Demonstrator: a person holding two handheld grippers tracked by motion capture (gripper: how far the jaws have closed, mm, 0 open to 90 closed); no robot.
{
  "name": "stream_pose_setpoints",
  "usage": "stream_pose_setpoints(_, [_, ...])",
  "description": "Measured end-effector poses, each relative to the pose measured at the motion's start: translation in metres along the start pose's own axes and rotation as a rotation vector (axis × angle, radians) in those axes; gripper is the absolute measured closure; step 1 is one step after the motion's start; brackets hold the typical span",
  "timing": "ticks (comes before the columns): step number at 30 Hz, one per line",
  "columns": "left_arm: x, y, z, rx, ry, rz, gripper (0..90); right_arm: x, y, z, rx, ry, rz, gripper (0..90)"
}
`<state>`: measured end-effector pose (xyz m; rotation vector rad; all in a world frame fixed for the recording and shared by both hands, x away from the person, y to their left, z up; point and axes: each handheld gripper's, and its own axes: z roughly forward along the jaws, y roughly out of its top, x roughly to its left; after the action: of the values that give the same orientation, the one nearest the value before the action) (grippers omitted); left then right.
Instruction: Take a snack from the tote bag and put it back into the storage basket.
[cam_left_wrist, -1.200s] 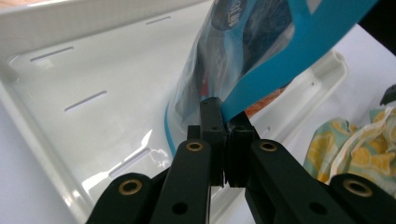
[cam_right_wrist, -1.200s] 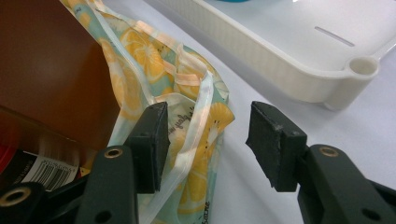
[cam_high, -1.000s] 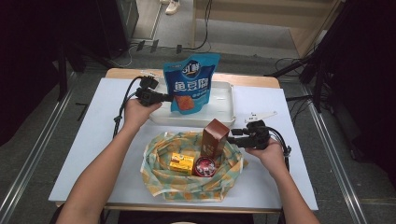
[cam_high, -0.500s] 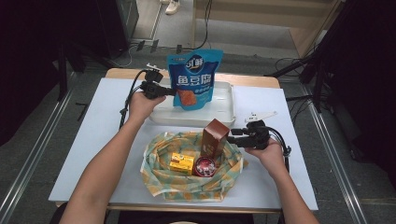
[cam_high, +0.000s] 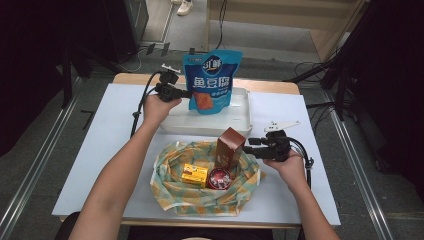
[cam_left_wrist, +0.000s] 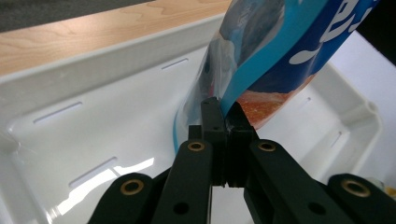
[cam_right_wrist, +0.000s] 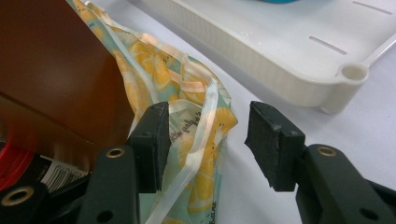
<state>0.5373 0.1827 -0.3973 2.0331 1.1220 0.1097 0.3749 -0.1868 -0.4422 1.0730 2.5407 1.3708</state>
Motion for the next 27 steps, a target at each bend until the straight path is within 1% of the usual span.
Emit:
stream_pose_setpoints(1, [0.000,0.001,0.001,0.003,0.004,0.003,90.0,0.001,0.000,-0.001,-0.005,0.001,0.005,50.3])
stream_pose_setpoints(4, [0.002,0.002,0.003,-0.015,0.005,0.002,90.0,0.001,-0.002,-0.002,-0.010,0.001,0.004,50.3])
stream_pose_setpoints(6, [0.006,0.002,0.005,-0.030,-0.005,-0.011,90.0,0.001,-0.003,-0.003,-0.010,-0.001,0.003,50.3])
stream_pose_setpoints(8, [0.008,0.002,0.005,-0.042,-0.014,-0.026,90.0,0.001,-0.004,-0.004,-0.012,-0.003,0.014,50.3])
stream_pose_setpoints(9, [0.008,0.002,0.006,-0.041,-0.015,-0.028,90.0,0.001,-0.005,-0.004,-0.013,-0.004,0.015,50.3])
stream_pose_setpoints(12, [0.006,0.008,0.008,-0.018,0.001,-0.003,90.0,0.002,-0.006,-0.006,-0.017,-0.007,0.014,50.3])
stream_pose_setpoints(13, [0.006,0.009,0.008,-0.011,0.000,0.000,90.0,0.002,-0.006,-0.006,-0.017,-0.008,0.016,50.4])
stream_pose_setpoints(15, [0.007,0.011,0.010,-0.013,0.005,0.007,90.0,0.002,-0.007,-0.007,-0.017,-0.011,0.017,50.5])
stream_pose_setpoints(17, [0.010,0.011,0.011,-0.023,0.005,0.005,90.0,0.002,-0.007,-0.007,-0.018,-0.014,0.018,50.5])
stream_pose_setpoints(18, [0.011,0.011,0.011,-0.033,0.012,0.008,90.0,0.002,-0.007,-0.008,-0.019,-0.013,0.020,50.6])
stream_pose_setpoints(21, [0.018,0.009,0.012,-0.056,-0.009,-0.029,89.6,0.003,-0.008,-0.009,-0.021,-0.011,0.018,50.5])
stream_pose_setpoints(25, [0.017,0.009,0.010,-0.048,-0.007,-0.014,88.2,0.003,-0.009,-0.010,-0.025,-0.012,0.018,50.6])
stream_pose_setpoints(27, [0.019,0.008,0.009,-0.038,-0.024,-0.024,85.7,0.003,-0.009,-0.011,-0.026,-0.010,0.020,50.5])
